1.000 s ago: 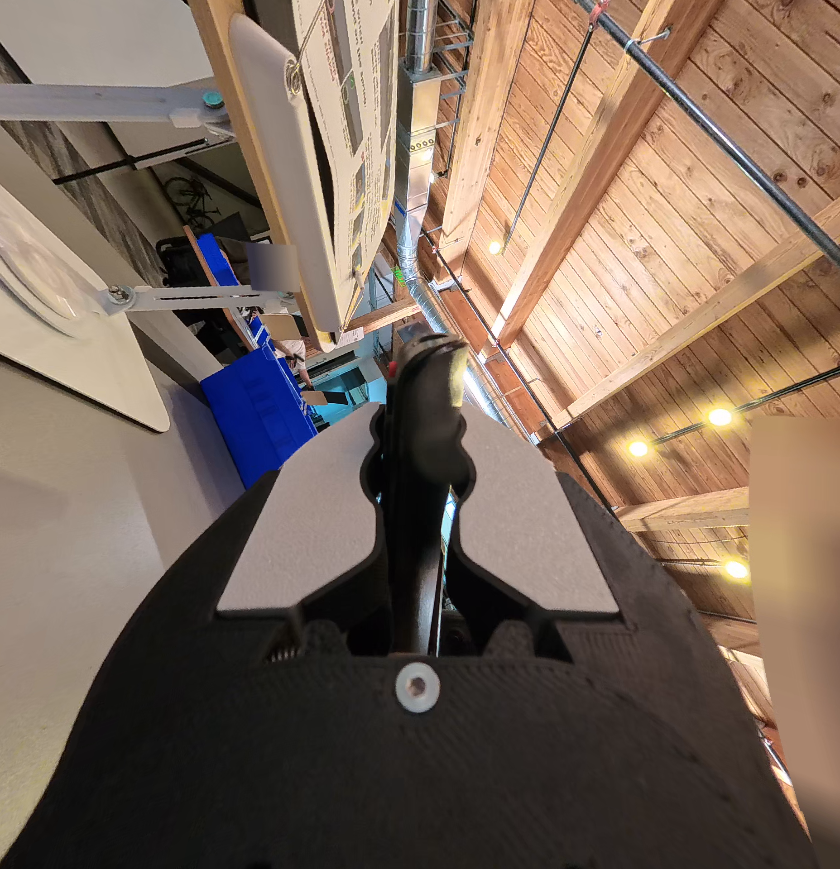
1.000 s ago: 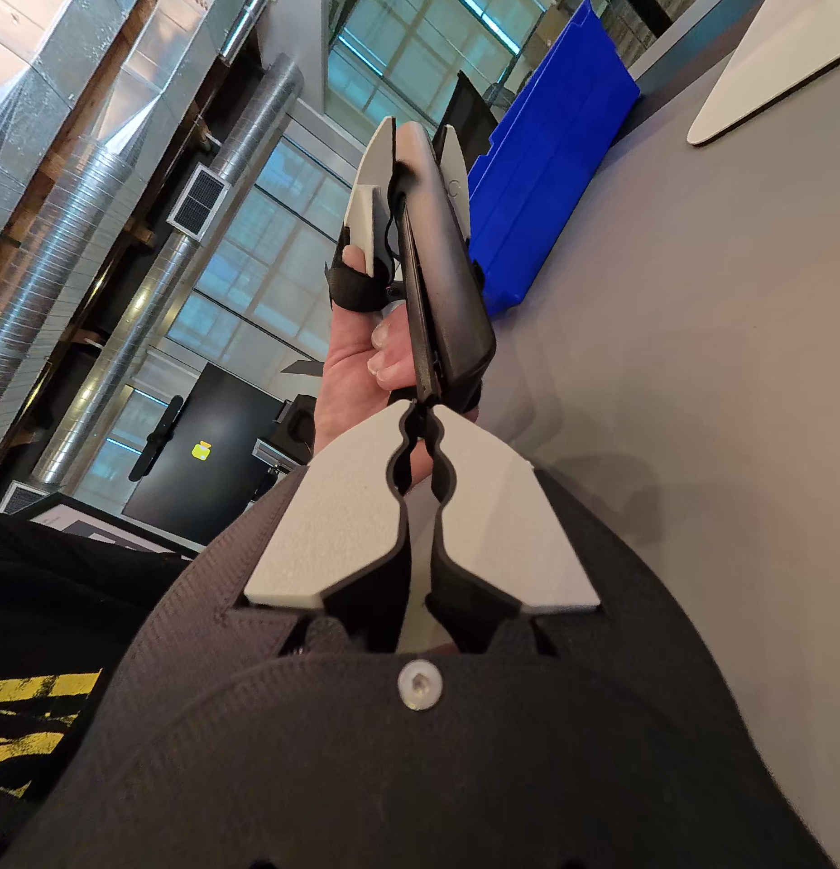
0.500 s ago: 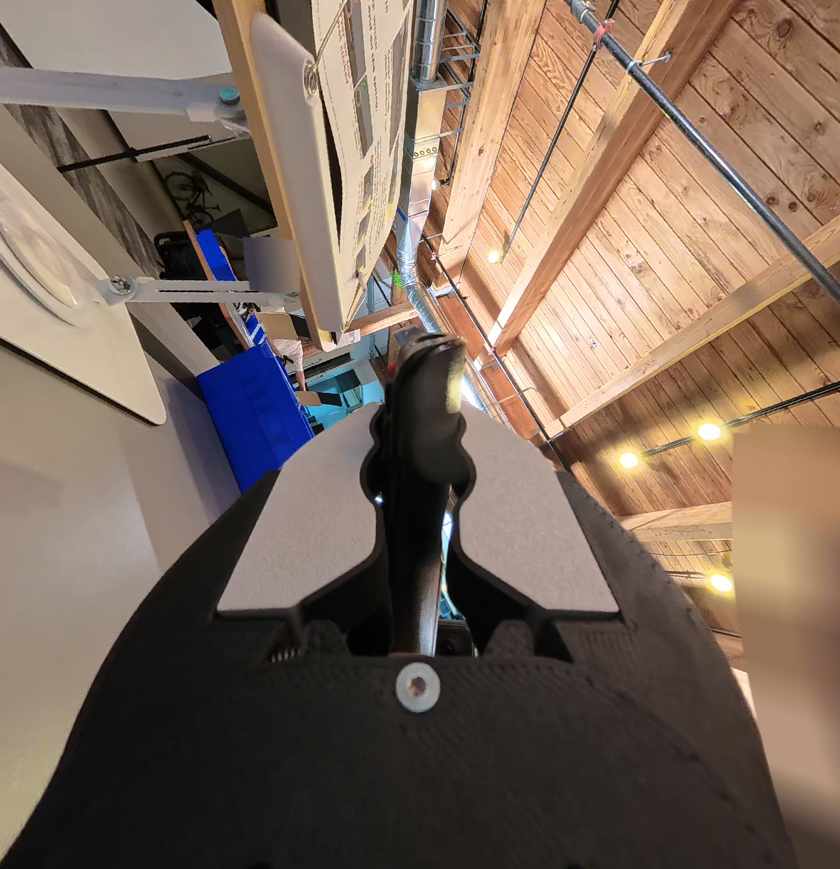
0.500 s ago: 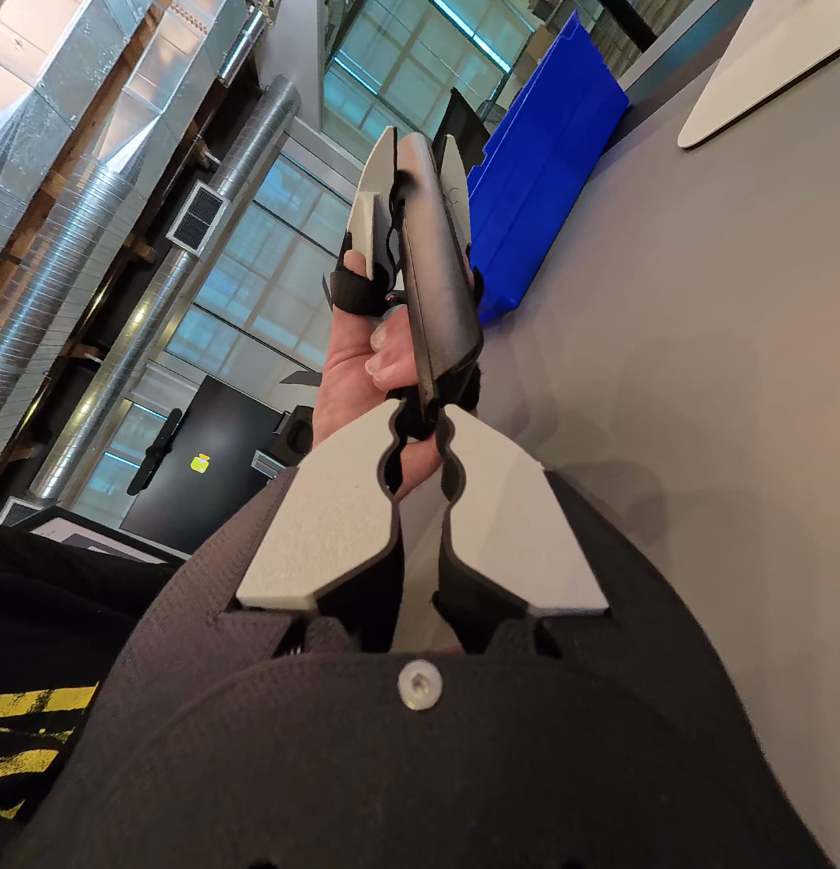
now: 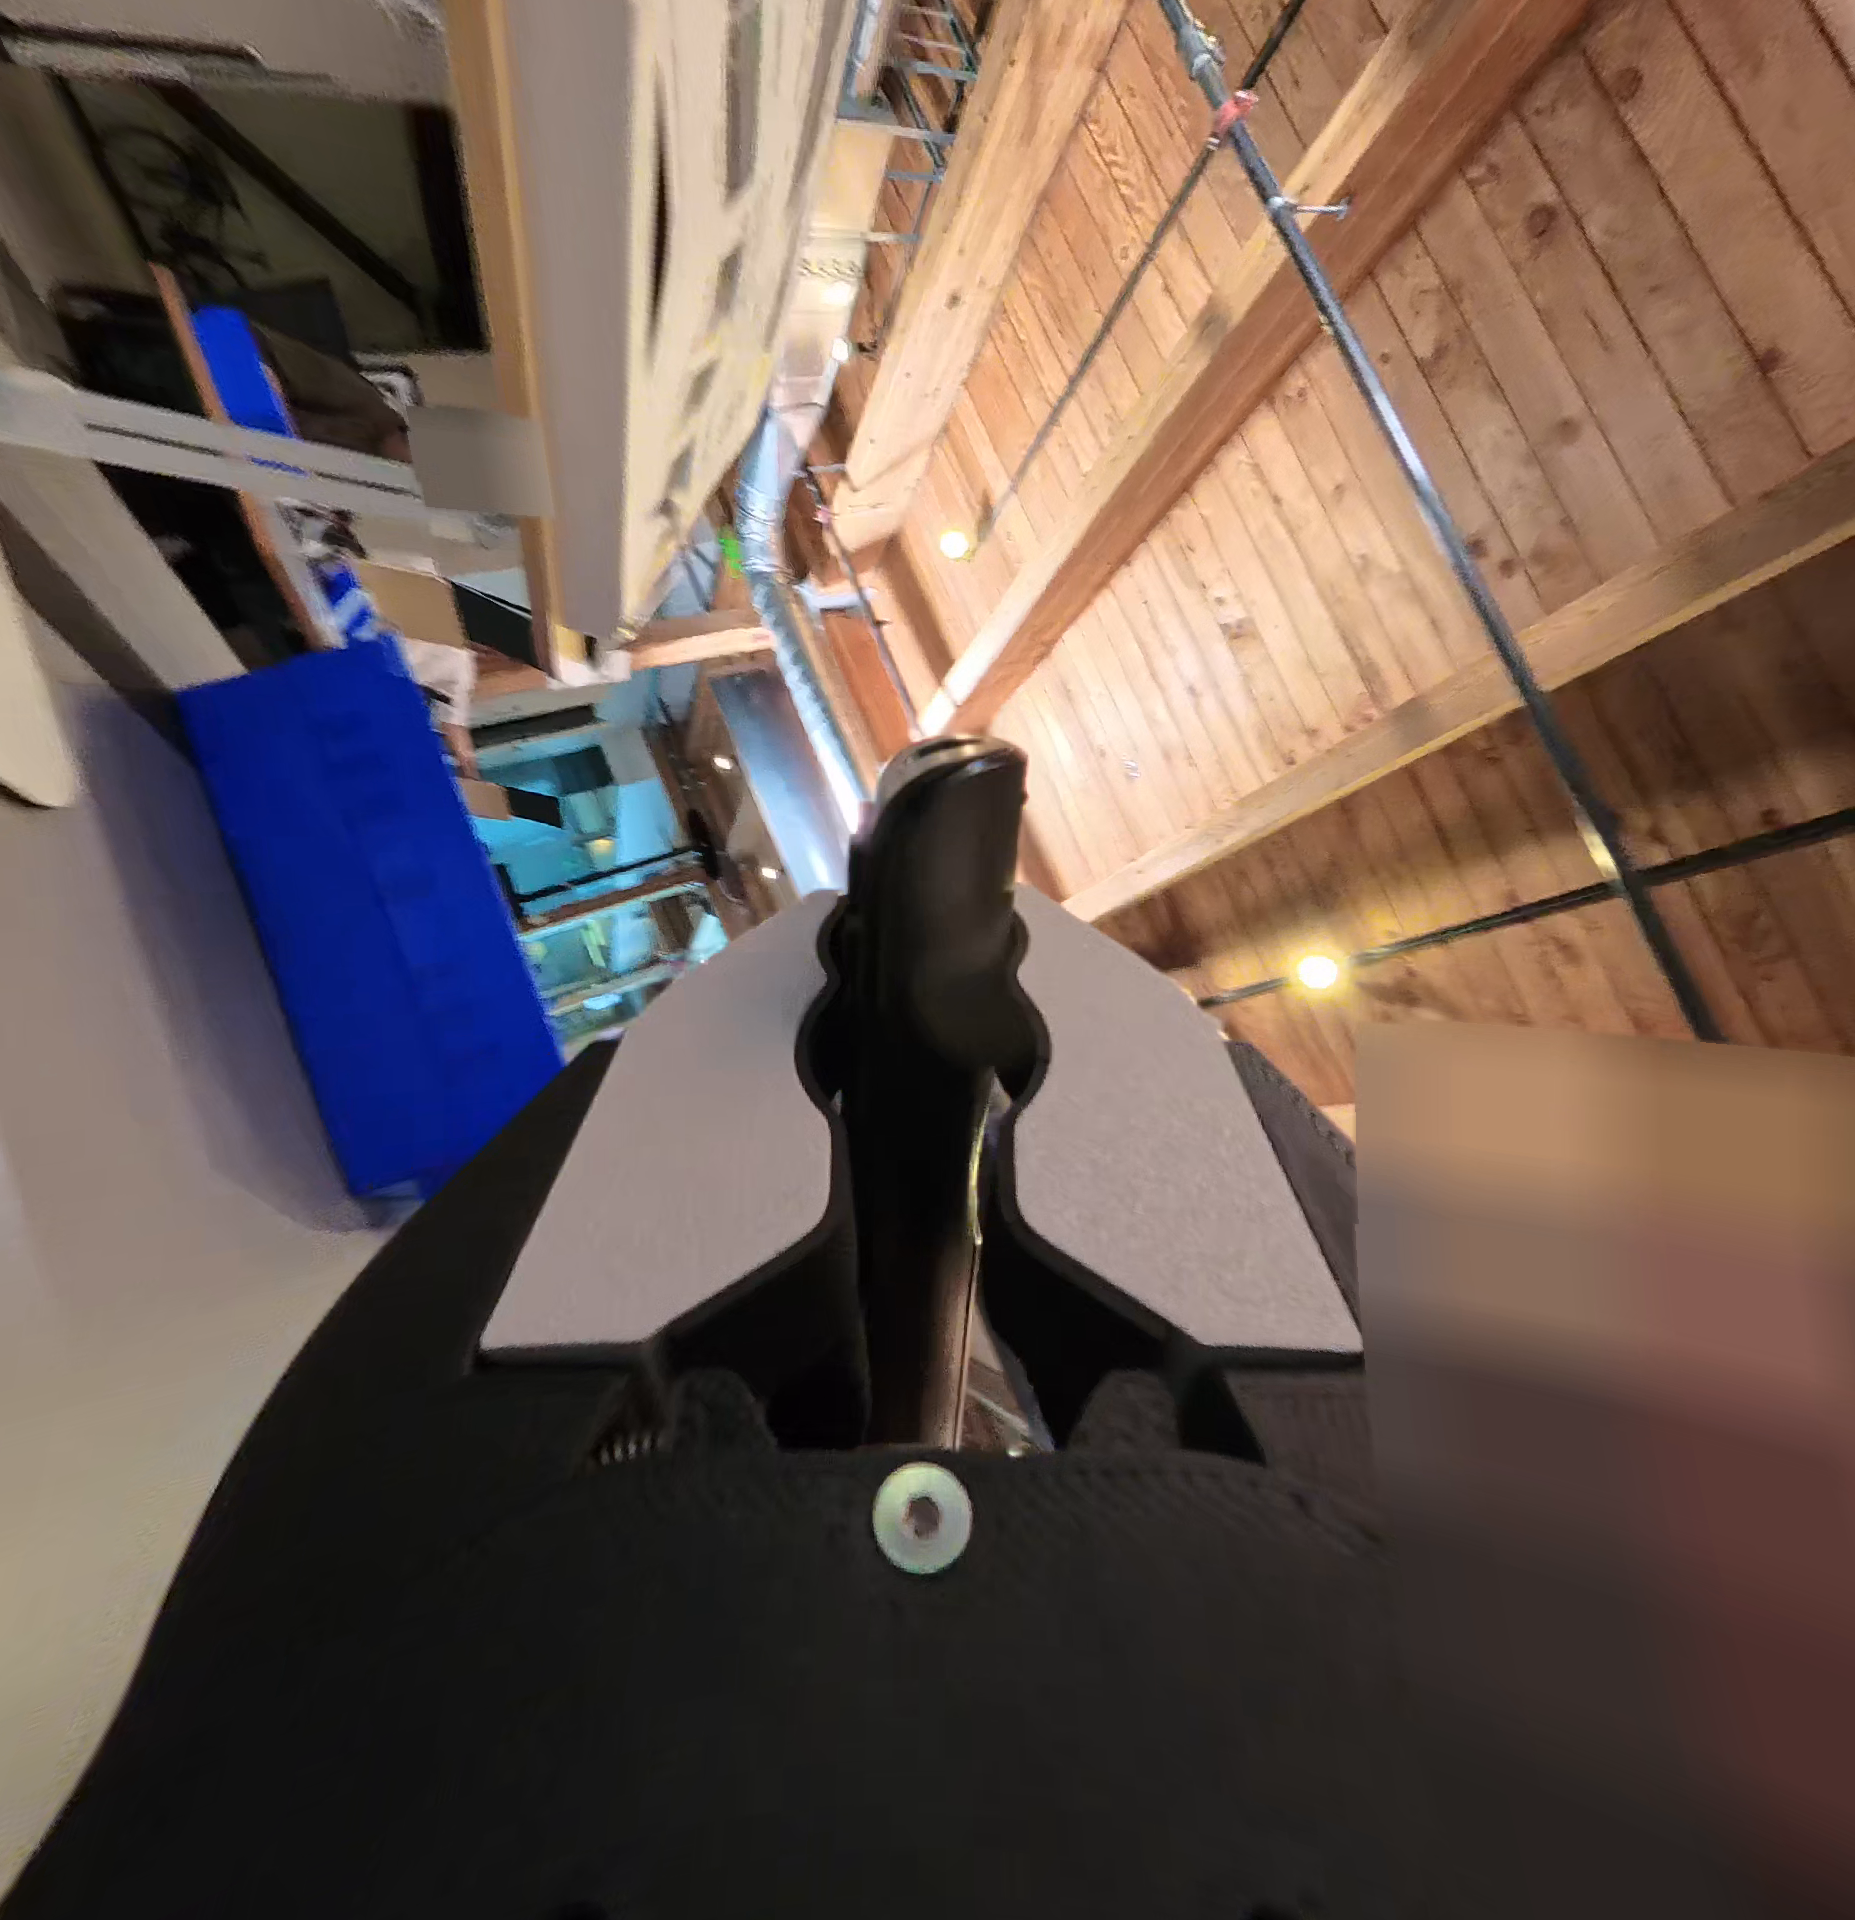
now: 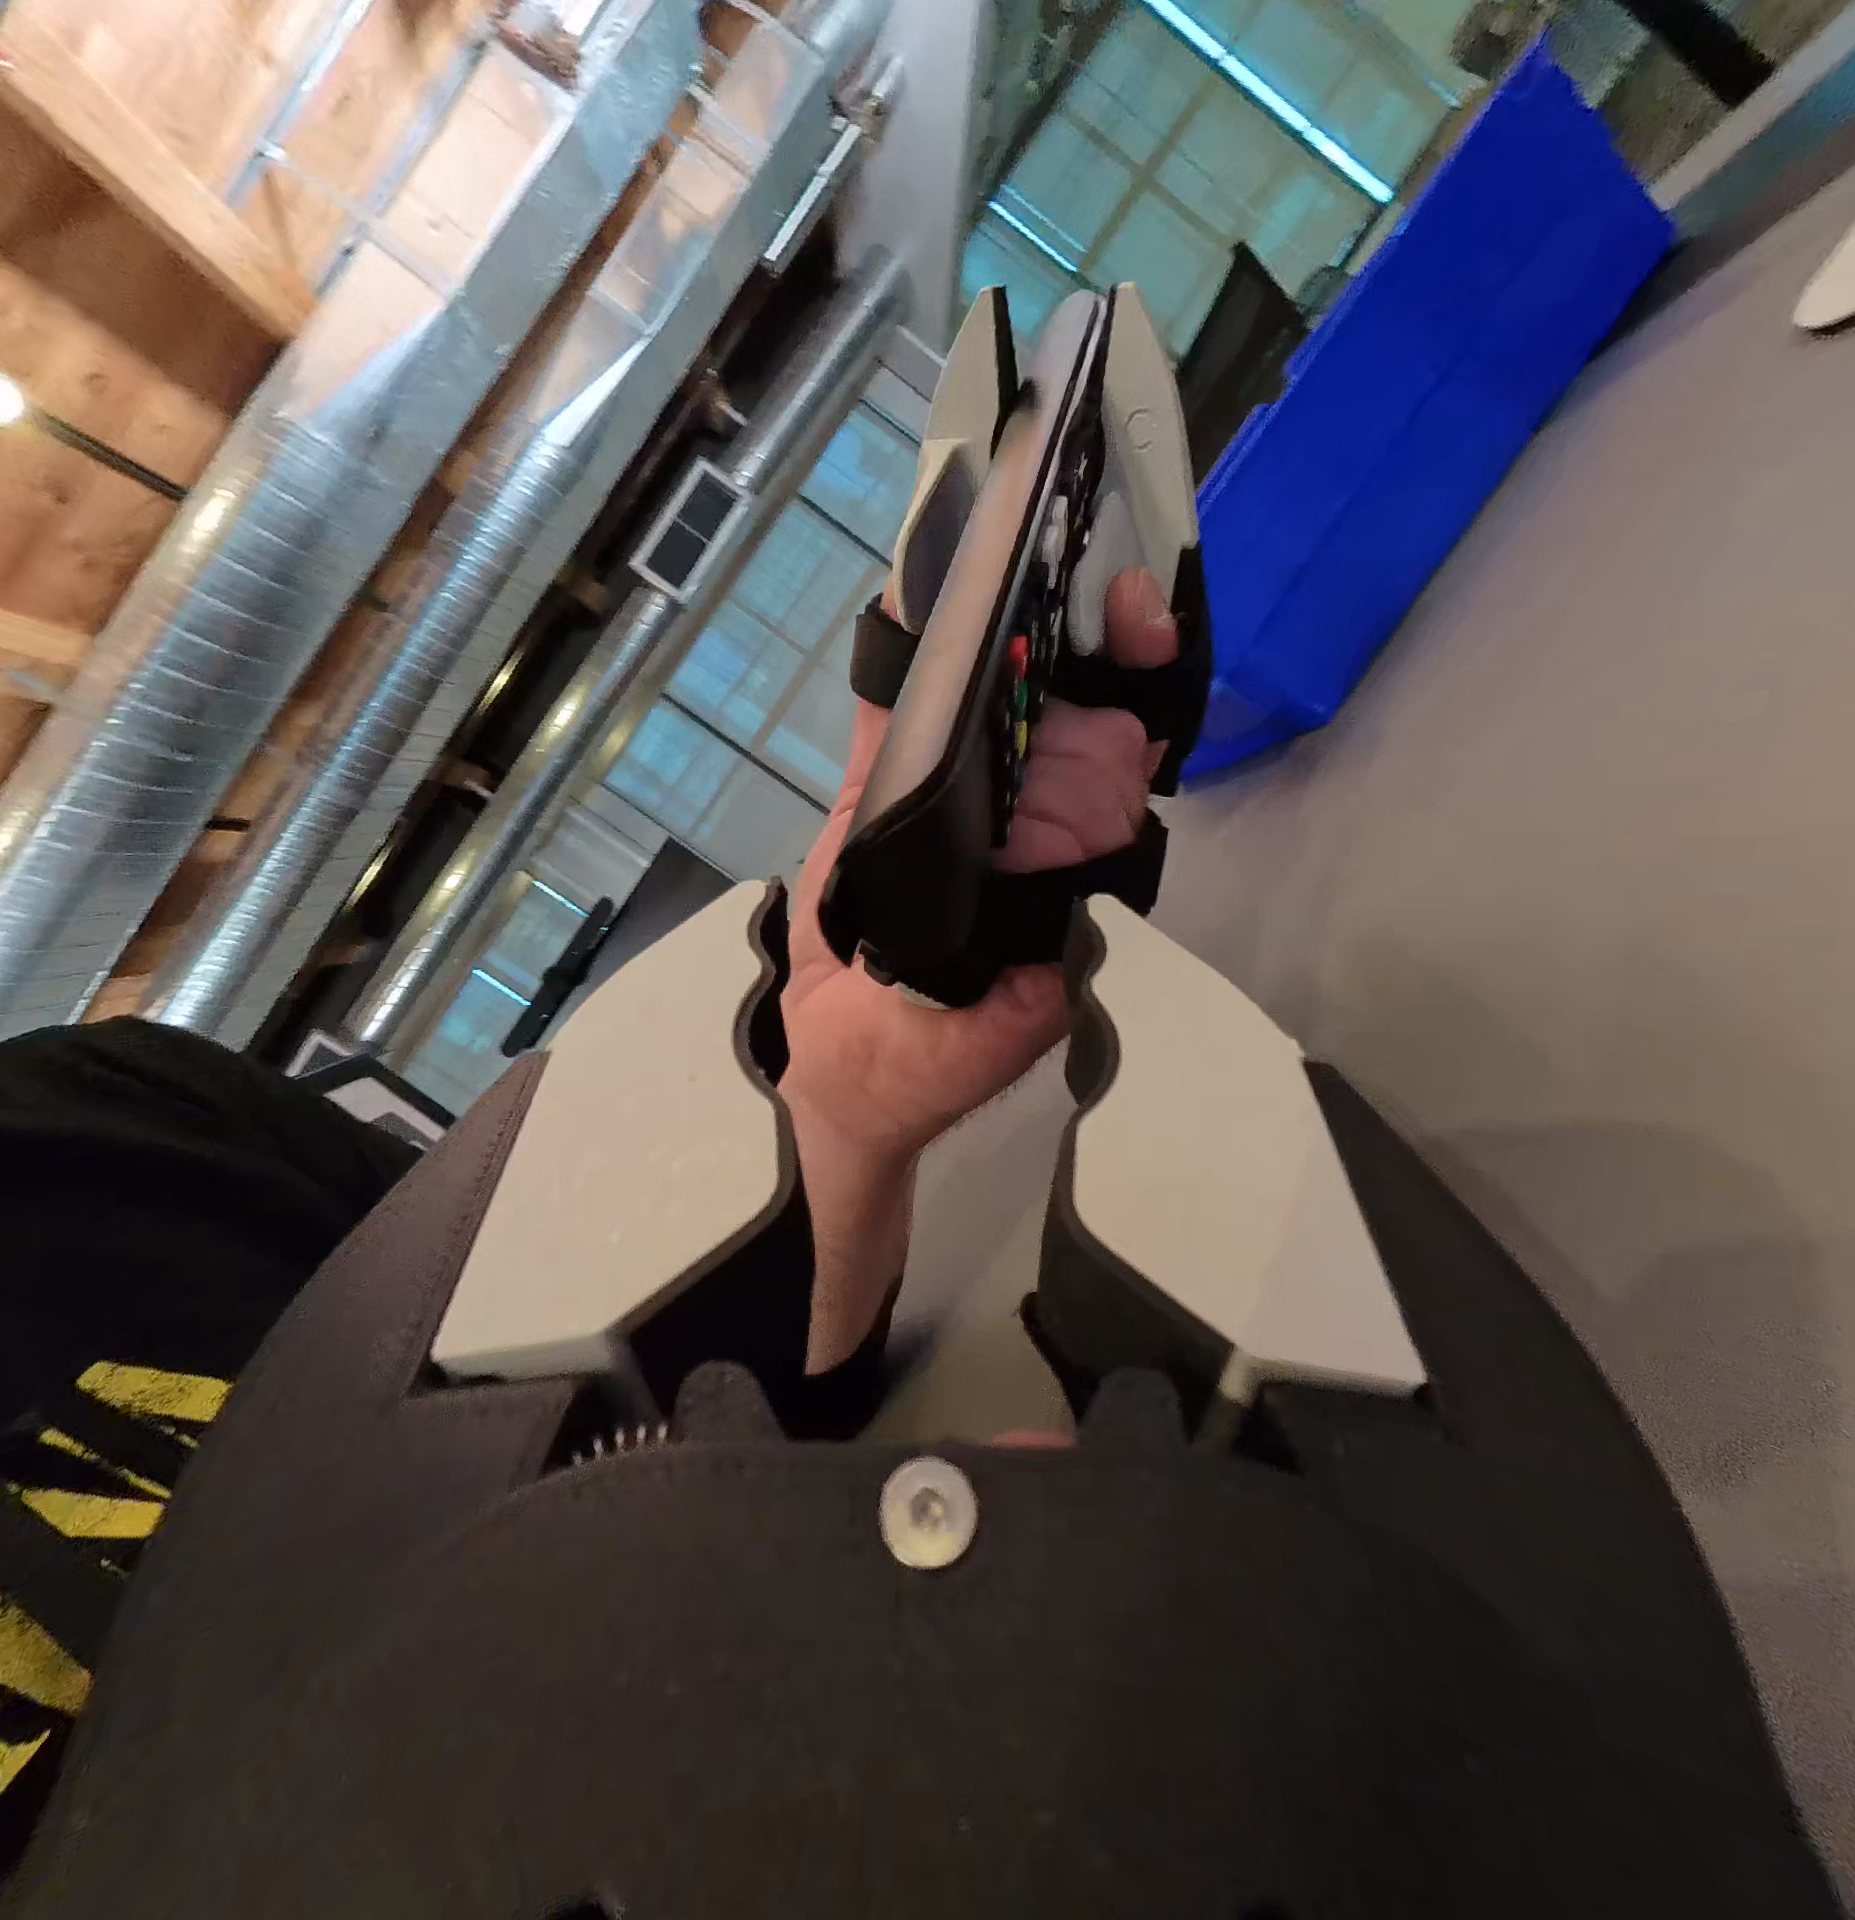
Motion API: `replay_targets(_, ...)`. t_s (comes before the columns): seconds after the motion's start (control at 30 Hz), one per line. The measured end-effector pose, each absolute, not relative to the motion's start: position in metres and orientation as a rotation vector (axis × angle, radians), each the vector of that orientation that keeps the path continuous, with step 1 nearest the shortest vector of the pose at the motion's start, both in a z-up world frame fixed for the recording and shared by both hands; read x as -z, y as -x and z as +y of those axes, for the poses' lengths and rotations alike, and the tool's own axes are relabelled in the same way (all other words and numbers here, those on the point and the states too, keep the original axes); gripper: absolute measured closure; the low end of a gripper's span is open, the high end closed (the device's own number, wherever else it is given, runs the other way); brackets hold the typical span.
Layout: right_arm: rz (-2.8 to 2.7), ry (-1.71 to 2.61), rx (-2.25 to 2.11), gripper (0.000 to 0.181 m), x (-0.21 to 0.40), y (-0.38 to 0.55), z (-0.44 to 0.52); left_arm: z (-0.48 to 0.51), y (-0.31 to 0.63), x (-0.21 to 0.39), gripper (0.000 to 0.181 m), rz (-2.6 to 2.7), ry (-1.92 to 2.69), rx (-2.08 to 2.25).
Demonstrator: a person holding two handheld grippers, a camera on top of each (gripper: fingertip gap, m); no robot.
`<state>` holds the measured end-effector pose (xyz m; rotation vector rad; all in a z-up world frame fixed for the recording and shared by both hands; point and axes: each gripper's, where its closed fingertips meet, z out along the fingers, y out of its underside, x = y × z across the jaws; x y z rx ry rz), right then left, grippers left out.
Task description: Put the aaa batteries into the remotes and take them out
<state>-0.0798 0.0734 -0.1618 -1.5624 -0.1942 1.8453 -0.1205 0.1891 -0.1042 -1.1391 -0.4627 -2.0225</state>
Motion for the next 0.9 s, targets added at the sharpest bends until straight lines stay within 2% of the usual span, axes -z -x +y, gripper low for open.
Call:
replay_targets(0.07, -0.225, 1.466, -1.874, 0.124, 0.153, 0.081, 0.071, 0.184, 0.118, 0.094, 0.157, -0.450, 1.097, 2.082)
replay_targets(0.3, -0.372, 1.306, -1.888, 0.120, 0.138, 0.089, 0.065, 0.175, 0.108, 0.087, 0.157, -0.408, 1.085, 2.166)
replay_targets(0.47, -0.414, 1.248, -1.860, 0.126, 0.134, 0.090, 0.064, 0.174, 0.106, 0.086, 0.154, -0.393, 1.080, 2.189)
replay_targets(0.7, -0.536, 1.123, -1.792, 0.119, 0.124, 0.094, 0.056, 0.165, 0.094, 0.080, 0.154, -0.335, 1.081, 2.242)
replay_targets(0.73, -0.550, 1.122, -1.774, 0.114, 0.123, 0.095, 0.057, 0.167, 0.097, 0.082, 0.154, -0.349, 1.086, 2.227)
replay_targets(0.8, -0.535, 1.183, -1.781, 0.118, 0.127, 0.097, 0.062, 0.172, 0.101, 0.087, 0.154, -0.347, 1.120, 2.185)
replay_targets(0.9, -0.571, 1.320, -1.703, 0.115, 0.136, 0.093, 0.067, 0.170, 0.097, 0.084, 0.154, -0.208, 1.199, 2.054)
